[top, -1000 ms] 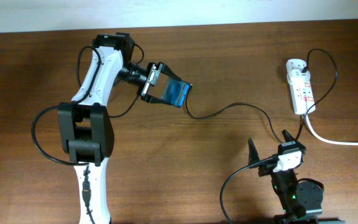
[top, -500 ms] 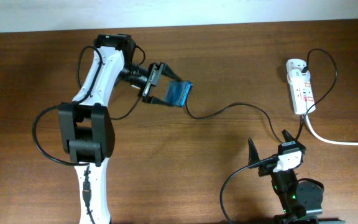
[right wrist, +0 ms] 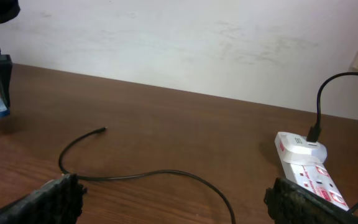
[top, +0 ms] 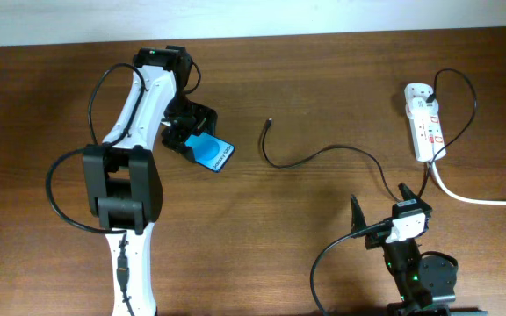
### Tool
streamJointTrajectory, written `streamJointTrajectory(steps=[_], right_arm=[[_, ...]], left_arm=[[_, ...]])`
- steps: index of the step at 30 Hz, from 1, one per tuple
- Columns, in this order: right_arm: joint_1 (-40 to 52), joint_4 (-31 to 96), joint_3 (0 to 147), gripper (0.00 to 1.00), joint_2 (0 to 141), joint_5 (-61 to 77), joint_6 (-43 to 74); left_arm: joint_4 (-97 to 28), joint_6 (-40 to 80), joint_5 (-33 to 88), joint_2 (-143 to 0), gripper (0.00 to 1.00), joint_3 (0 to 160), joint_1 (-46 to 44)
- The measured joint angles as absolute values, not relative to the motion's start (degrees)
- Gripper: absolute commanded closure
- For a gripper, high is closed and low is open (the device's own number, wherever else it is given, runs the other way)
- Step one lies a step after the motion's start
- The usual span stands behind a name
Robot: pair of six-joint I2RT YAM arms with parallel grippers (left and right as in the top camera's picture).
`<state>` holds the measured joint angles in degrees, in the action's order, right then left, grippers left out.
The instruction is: Plug charger to phone and switch on socket
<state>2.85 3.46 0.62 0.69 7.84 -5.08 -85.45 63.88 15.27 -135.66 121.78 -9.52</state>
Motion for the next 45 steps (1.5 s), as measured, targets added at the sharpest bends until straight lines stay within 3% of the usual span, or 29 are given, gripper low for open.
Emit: streamJointTrajectory(steps=[7, 13, 19, 21, 27, 32, 34, 36, 45], right_arm=[[2.9, 3.8, 1.3, 0.02, 0.7, 12.4, 4.9], [2.9, 4.4, 7.9, 0.02, 6.7, 15.7, 16.7], [2.9, 5.1, 26.3, 0.02, 28.8, 25.1, 19.7], [2.9, 14.6, 39.6, 0.02, 42.6, 31.2, 20.0], [3.0, 34.7, 64.3, 0.02, 65.2, 38.9, 20.8], [3.0, 33.2, 68.1, 0.01, 74.7, 44.8, 20.8], [3.1, 32.2, 68.1, 0.18, 79.2, 45.6, 21.2], [4.0, 32.0, 68.1, 0.26, 81.8, 45.6, 23.7], [21.8, 20.7, 68.1, 0.43, 90.2, 26.9, 47.9]], left_arm=[[-85.0, 57.9, 14.3, -135.7, 1.0, 123.7, -9.5], [-89.5, 56.2, 14.3, -135.7, 1.0, 136.4, -9.7], [-90.0, 56.1, 17.8, -135.7, 1.0, 138.9, -9.7], [-89.9, 56.1, 18.2, -135.7, 1.0, 138.9, -9.8], [-89.3, 56.6, 18.6, -135.7, 1.0, 139.0, -10.5], [-89.1, 56.8, 18.7, -135.7, 1.0, 139.0, -10.6], [-89.2, 57.5, 18.7, -135.7, 1.0, 139.0, -11.0], [-89.1, 59.7, 18.9, -135.7, 1.0, 139.0, -11.6], [-87.4, 69.6, 25.1, -135.7, 1.0, 139.0, -15.0]])
